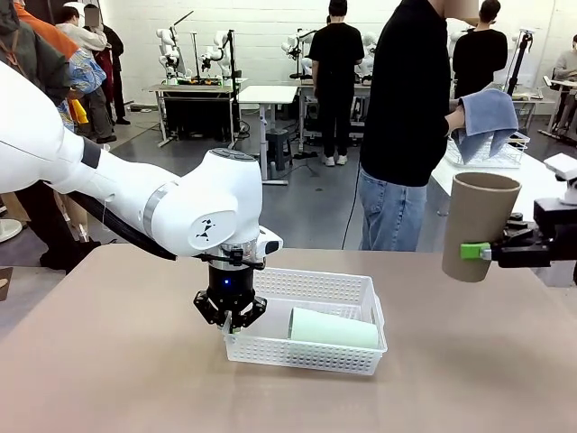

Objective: Clean and organize the cups into the basket.
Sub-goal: Pick up the Reusable plastic cup from the right side of the table and stack it inside the Organizing basket in the center of the table.

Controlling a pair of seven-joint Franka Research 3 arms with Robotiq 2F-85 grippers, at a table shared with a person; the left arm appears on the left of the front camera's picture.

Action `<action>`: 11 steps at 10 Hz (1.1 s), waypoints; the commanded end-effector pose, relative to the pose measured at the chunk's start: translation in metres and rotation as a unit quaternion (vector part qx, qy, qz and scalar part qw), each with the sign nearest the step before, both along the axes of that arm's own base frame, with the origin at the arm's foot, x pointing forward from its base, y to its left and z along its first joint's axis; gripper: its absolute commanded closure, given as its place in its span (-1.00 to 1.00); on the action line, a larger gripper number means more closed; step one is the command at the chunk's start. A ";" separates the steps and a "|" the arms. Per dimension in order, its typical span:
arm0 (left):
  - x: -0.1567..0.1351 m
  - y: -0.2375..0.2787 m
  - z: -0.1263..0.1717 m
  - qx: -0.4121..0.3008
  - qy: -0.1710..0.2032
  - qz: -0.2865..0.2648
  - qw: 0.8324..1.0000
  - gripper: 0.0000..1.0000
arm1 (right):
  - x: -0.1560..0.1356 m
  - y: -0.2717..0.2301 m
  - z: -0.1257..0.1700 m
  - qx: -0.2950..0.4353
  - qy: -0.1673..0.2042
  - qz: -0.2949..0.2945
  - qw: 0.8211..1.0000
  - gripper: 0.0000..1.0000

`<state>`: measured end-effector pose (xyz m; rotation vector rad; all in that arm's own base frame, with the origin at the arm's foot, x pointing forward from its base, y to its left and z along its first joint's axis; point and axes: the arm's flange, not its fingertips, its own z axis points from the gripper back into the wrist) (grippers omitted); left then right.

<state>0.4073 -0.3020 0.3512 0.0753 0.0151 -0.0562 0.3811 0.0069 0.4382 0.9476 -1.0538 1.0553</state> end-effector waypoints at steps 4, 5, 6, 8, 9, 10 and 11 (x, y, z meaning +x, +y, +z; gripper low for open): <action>-0.001 -0.001 -0.001 0.003 0.000 -0.003 1.000 1.00 | -0.006 0.003 0.011 -0.003 -0.004 -0.003 1.000 -0.09; -0.001 -0.001 -0.001 0.003 0.000 -0.003 1.000 1.00 | -0.006 0.003 0.011 -0.003 -0.004 -0.003 1.000 -0.09; -0.001 -0.001 -0.001 0.003 0.000 -0.003 1.000 1.00 | -0.006 0.003 0.011 -0.003 -0.004 -0.003 1.000 -0.09; -0.001 -0.001 -0.001 0.003 0.000 -0.003 1.000 1.00 | -0.006 0.003 0.011 -0.003 -0.004 -0.003 1.000 -0.09; -0.001 -0.001 -0.001 0.003 0.000 -0.003 1.000 1.00 | -0.006 0.003 0.011 -0.003 -0.004 -0.003 1.000 -0.09; -0.001 -0.001 -0.001 0.003 0.000 -0.003 1.000 1.00 | -0.007 0.003 0.011 0.000 -0.002 -0.010 1.000 -0.64; -0.001 -0.001 -0.001 0.003 0.000 -0.003 1.000 1.00 | -0.020 0.029 0.038 -0.084 -0.018 -0.005 0.996 -0.64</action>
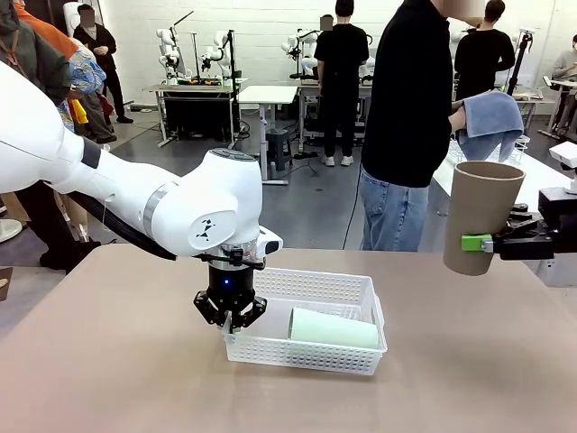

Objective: Clean and organize the cups into the basket.
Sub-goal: Pick up the Reusable plastic cup from the right side of the table and stack it inside the Organizing basket in the center of the table.

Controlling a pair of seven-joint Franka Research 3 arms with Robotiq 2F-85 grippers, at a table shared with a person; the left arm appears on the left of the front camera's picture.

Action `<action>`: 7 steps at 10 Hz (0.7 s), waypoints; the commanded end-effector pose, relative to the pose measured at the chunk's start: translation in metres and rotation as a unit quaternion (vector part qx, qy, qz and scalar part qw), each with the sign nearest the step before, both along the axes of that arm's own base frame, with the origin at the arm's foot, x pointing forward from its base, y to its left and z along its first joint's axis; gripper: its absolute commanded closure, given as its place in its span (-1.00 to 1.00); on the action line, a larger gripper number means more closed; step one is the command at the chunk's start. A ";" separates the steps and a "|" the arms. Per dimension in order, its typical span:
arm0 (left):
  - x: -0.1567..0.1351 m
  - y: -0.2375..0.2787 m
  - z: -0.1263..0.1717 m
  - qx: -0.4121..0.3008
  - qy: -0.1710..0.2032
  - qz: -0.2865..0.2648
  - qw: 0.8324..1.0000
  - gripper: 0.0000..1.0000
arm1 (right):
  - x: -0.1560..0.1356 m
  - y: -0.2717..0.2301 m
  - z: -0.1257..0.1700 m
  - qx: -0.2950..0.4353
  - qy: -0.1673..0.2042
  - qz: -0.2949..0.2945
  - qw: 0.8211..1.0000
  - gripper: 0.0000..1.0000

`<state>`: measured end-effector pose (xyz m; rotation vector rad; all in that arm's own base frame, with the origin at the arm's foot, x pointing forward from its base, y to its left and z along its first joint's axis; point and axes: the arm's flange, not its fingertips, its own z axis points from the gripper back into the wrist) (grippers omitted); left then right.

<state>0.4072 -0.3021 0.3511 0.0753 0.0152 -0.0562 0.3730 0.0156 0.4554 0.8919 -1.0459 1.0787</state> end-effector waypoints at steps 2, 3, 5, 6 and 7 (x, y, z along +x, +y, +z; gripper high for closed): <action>-0.001 -0.001 -0.001 0.003 0.000 -0.003 1.000 1.00 | -0.010 0.084 0.042 -0.257 0.026 0.010 0.966 -0.64; -0.001 -0.001 -0.001 0.003 0.000 -0.003 1.000 1.00 | -0.002 0.118 0.044 -0.334 0.042 0.027 0.941 -0.64; -0.001 -0.001 -0.001 0.003 0.000 -0.003 1.000 1.00 | 0.012 0.170 0.034 -0.433 0.063 0.049 0.898 -0.64; -0.001 -0.001 -0.001 0.003 0.000 -0.003 1.000 1.00 | 0.020 0.190 0.029 -0.466 0.070 0.054 0.880 -0.64; -0.001 -0.001 -0.001 0.003 0.000 -0.003 1.000 1.00 | 0.028 0.209 0.024 -0.498 0.084 0.062 0.861 -0.64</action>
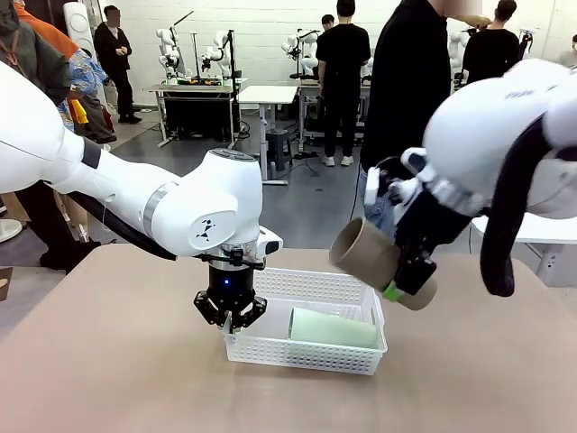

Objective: Clean and organize the cups into the basket.
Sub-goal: Pick up the Reusable plastic cup from the right side of the table and stack it inside the Organizing basket in the center of the table.

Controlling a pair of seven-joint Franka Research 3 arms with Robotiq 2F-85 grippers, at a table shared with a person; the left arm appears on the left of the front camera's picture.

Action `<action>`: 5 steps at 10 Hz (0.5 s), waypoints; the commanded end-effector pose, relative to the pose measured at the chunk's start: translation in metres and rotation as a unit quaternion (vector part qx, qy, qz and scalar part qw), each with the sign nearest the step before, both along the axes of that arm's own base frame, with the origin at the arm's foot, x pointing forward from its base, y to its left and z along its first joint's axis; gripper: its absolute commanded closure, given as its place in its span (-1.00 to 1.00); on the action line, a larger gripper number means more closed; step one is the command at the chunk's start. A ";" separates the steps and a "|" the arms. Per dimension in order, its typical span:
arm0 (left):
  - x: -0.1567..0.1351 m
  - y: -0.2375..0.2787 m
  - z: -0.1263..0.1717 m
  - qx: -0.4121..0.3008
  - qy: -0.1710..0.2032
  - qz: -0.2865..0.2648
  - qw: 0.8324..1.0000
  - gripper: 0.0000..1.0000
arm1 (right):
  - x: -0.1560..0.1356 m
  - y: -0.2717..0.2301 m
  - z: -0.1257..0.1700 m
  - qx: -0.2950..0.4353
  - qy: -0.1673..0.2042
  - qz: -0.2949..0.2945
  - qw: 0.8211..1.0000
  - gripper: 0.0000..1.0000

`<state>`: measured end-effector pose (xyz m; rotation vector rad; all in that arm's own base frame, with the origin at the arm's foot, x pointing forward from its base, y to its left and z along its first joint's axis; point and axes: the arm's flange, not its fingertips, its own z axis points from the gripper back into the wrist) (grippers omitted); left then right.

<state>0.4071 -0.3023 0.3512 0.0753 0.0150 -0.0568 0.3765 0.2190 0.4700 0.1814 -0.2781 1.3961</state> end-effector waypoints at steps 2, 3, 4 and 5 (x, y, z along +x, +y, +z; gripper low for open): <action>-0.001 -0.001 -0.001 0.003 0.000 -0.003 1.000 1.00 | 0.034 0.031 0.008 -0.065 0.056 0.024 0.996 -0.64; -0.001 -0.001 -0.001 0.003 0.000 -0.003 1.000 1.00 | 0.037 0.041 0.009 -0.067 0.058 0.039 0.995 -0.64; -0.001 -0.001 -0.001 0.003 0.000 -0.003 1.000 1.00 | 0.041 0.051 0.010 -0.073 0.054 0.047 0.995 -0.64; -0.001 -0.001 -0.001 0.003 0.000 -0.003 1.000 1.00 | 0.046 0.061 0.011 -0.077 0.055 0.056 0.994 -0.64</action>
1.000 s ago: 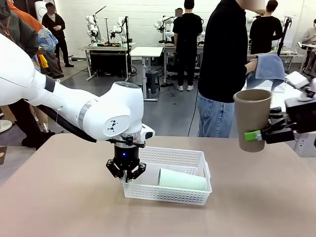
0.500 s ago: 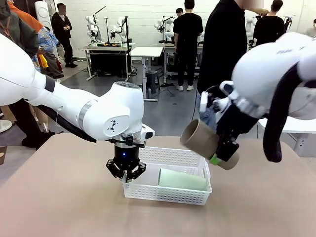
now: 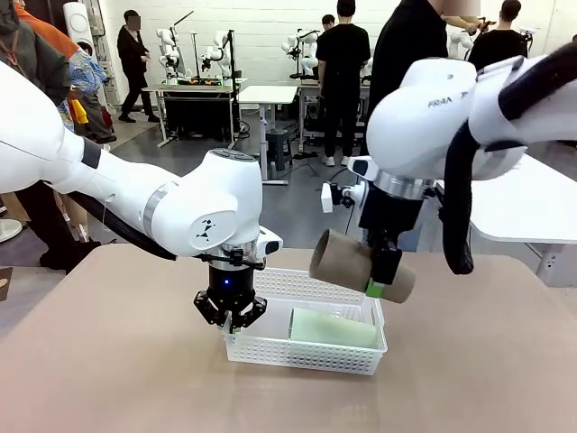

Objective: Clean and organize the cups into the basket.
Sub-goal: Pick up the Reusable plastic cup from the right side of the table and stack it inside the Organizing basket in the center of the table.

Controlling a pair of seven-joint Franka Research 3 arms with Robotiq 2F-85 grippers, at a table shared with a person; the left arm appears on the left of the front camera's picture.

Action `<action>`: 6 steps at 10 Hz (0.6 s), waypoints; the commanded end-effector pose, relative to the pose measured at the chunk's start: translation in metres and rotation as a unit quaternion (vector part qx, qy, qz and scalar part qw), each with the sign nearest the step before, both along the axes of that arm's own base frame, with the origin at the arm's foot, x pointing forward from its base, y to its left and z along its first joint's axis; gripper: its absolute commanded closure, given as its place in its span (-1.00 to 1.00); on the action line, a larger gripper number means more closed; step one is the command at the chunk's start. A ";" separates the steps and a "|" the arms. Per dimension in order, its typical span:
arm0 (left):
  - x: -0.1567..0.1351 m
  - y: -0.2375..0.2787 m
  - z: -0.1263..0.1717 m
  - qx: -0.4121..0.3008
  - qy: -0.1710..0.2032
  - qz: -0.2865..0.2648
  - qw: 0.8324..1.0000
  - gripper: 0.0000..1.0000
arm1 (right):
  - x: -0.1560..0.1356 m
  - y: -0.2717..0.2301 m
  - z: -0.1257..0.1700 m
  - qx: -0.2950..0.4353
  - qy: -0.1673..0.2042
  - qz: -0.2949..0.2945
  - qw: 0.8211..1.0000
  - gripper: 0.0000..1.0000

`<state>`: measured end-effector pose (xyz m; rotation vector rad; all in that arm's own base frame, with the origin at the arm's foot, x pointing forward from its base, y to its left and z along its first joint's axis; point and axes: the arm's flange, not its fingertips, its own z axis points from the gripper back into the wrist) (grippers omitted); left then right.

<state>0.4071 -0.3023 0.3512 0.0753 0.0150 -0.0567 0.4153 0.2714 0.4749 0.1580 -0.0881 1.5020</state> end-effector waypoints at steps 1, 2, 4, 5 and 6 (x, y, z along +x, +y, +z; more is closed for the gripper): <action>-0.001 -0.001 -0.001 0.003 0.000 -0.003 1.000 1.00 | 0.015 0.017 0.004 -0.009 0.006 0.008 1.000 -0.64; -0.001 -0.001 -0.001 0.003 0.000 -0.003 1.000 1.00 | 0.022 0.024 -0.002 -0.009 0.010 0.012 1.000 -0.64; -0.001 -0.001 -0.001 0.003 0.000 -0.003 1.000 1.00 | 0.031 0.032 -0.013 0.006 0.010 0.021 1.000 -0.64; -0.001 -0.001 -0.001 0.003 0.000 -0.003 1.000 1.00 | 0.032 0.029 -0.014 0.017 -0.003 0.017 1.000 -0.64; -0.001 -0.001 -0.001 0.003 0.000 -0.003 1.000 1.00 | 0.023 0.028 -0.011 0.009 0.017 0.018 1.000 -0.64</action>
